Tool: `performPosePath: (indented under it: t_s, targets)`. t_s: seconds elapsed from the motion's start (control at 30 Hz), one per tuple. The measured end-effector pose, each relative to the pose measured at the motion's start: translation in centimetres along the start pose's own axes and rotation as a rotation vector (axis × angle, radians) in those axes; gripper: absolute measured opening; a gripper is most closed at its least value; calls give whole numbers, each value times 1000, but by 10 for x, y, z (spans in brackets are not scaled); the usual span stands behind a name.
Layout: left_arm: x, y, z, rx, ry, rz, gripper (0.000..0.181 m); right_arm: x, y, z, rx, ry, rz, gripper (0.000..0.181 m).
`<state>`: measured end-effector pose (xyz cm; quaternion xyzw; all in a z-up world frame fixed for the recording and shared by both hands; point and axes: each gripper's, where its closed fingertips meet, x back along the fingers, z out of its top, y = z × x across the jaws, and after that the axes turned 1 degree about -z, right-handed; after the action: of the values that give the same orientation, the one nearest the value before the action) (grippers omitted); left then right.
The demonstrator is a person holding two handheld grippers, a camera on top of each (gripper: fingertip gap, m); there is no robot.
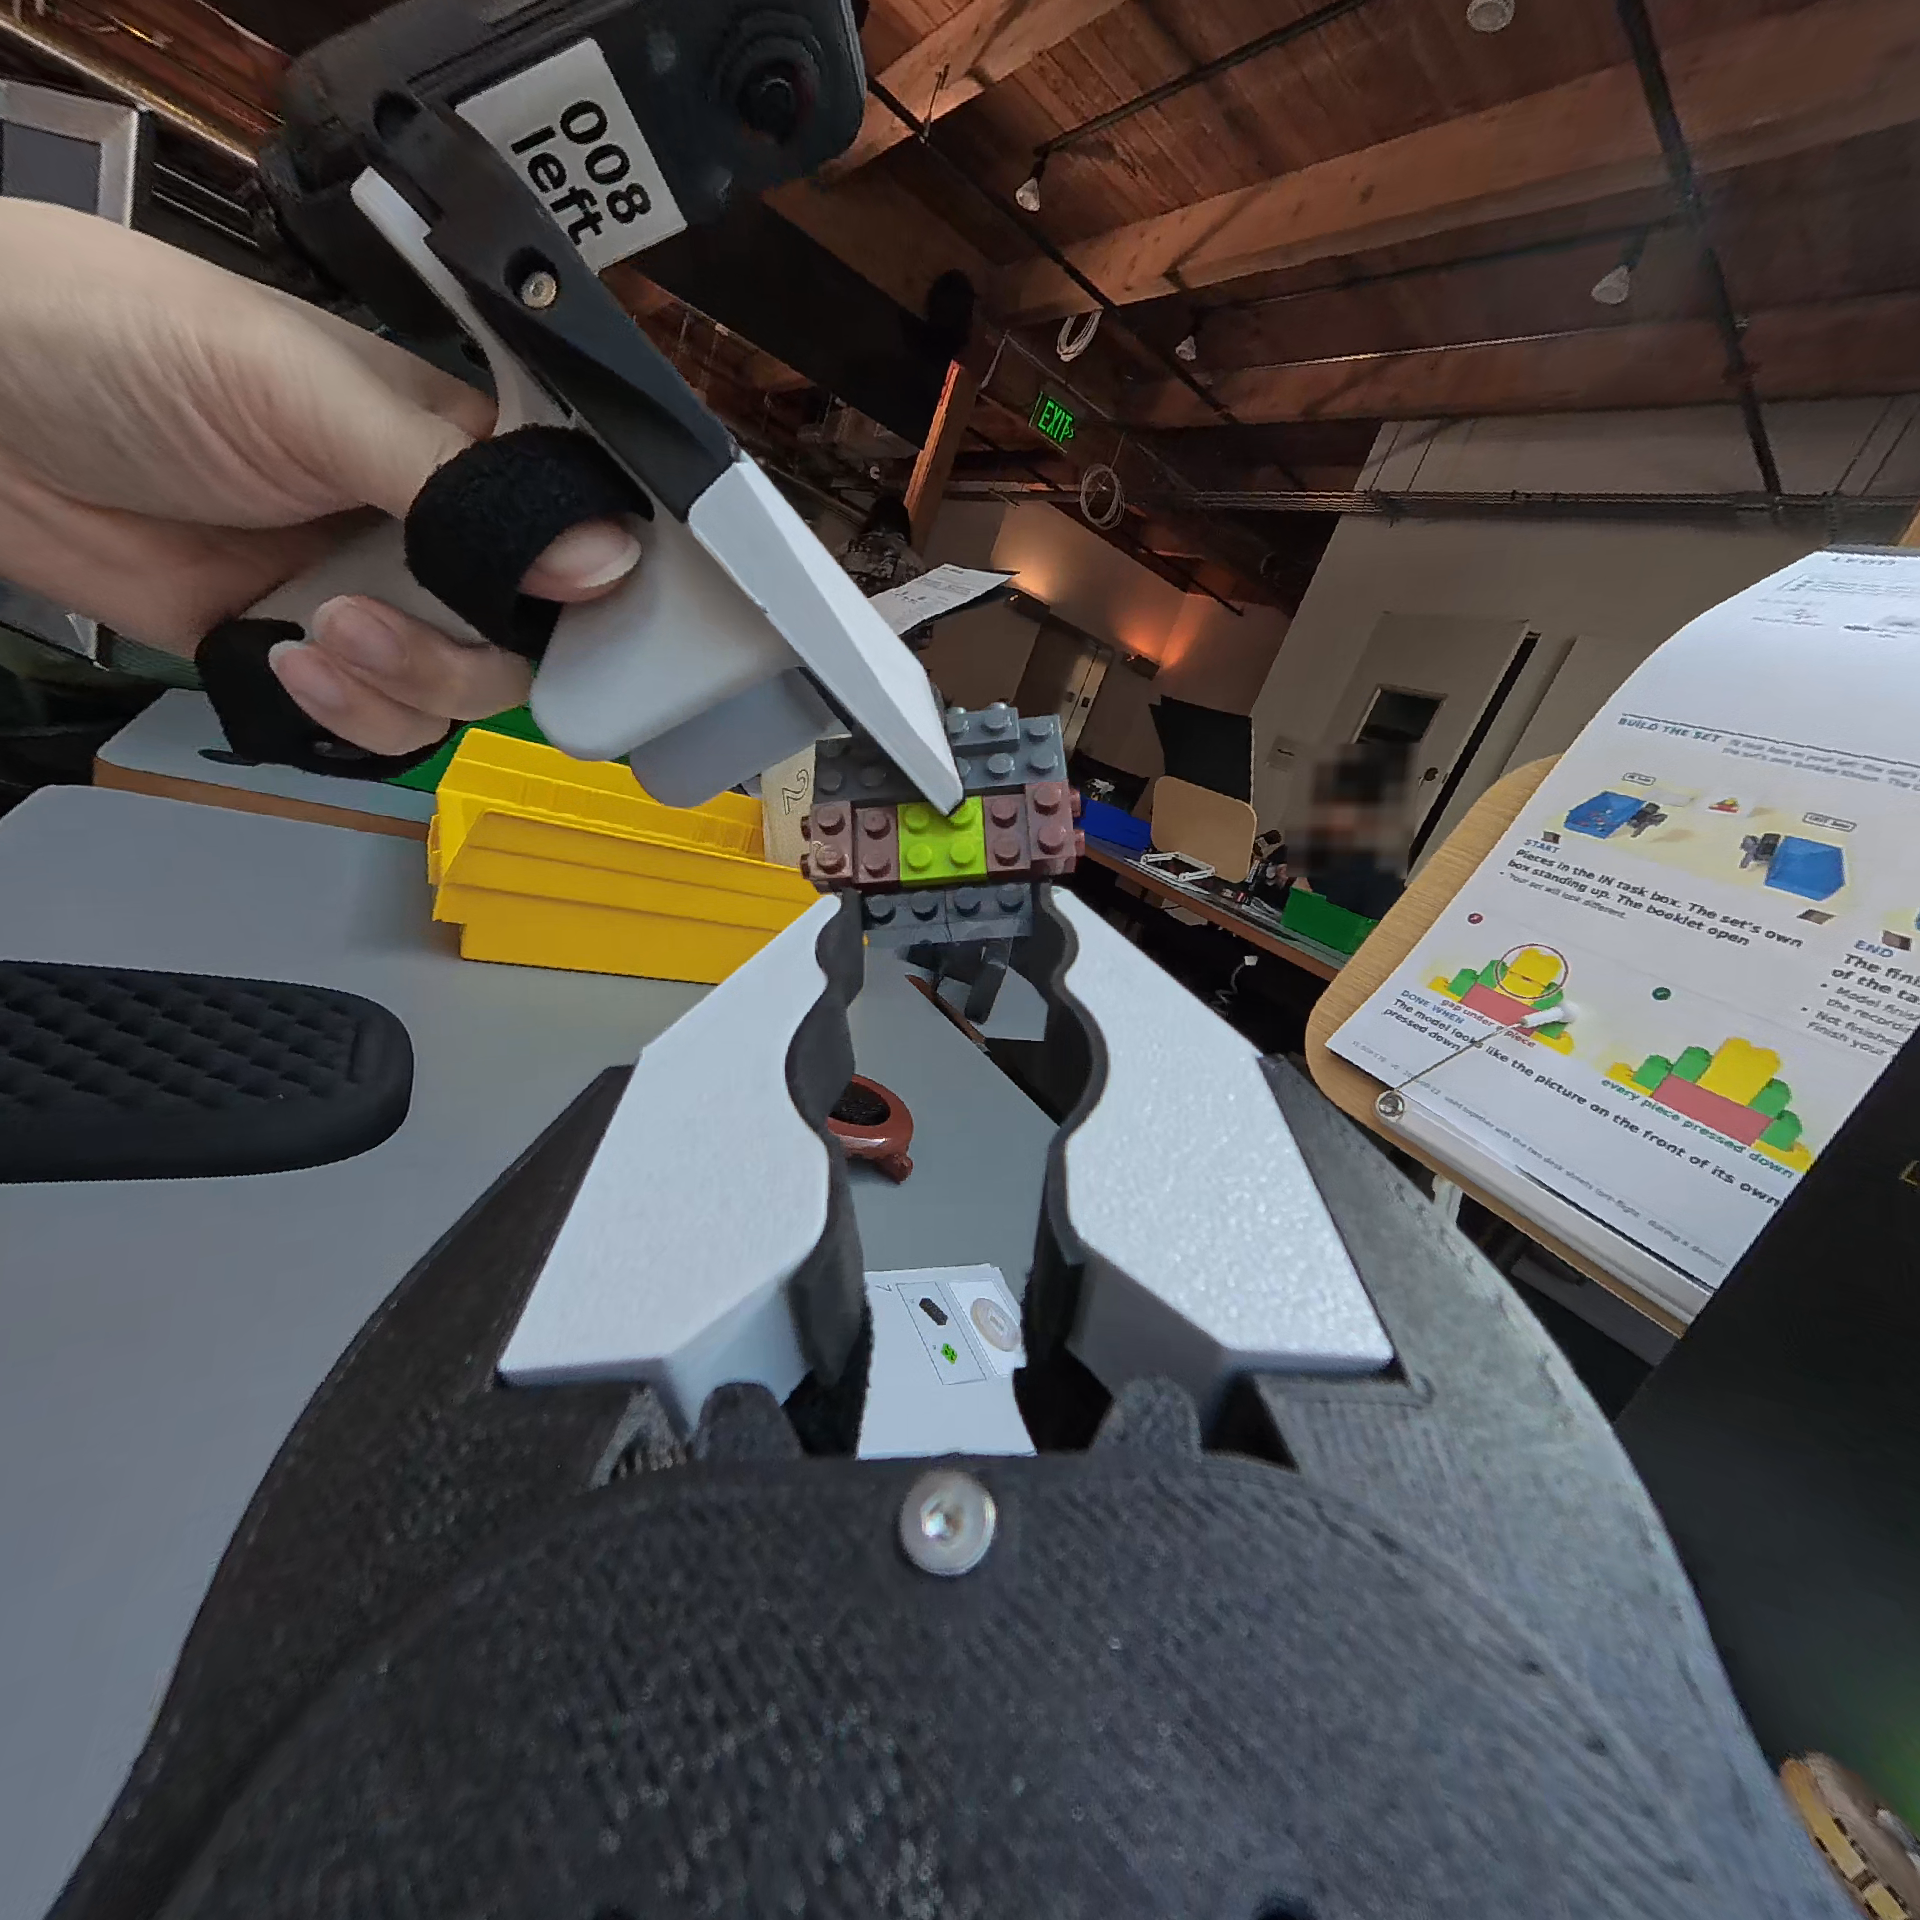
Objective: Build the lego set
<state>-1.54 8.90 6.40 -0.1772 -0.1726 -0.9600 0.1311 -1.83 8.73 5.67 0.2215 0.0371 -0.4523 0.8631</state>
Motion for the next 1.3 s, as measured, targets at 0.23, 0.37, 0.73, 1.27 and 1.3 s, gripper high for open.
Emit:
performPosePath:
  t_s: [0.23, 0.37, 0.73, 1.27, 1.3]
  targets:
    - [-1, 4, 3, -47, 10, 5, 15, 1, 3, 3, 29, 11, -21, 31]
    - [-1, 6, 6, -60, 46, 0, 15, 3, 5, 6, 55, 22, -40, 31]
    - [-2, 14, 10, -120, 24, -8, 15, 7, 9, 13, 205, 60, -73, 31]
    - [-1, 24, 14, -208, 59, 5, 15, 11, 12, 23, 357, 106, -129, 31]
    - [-1, 25, 15, -217, 68, 7, 15, 12, 13, 24, 357, 108, -131, 31]
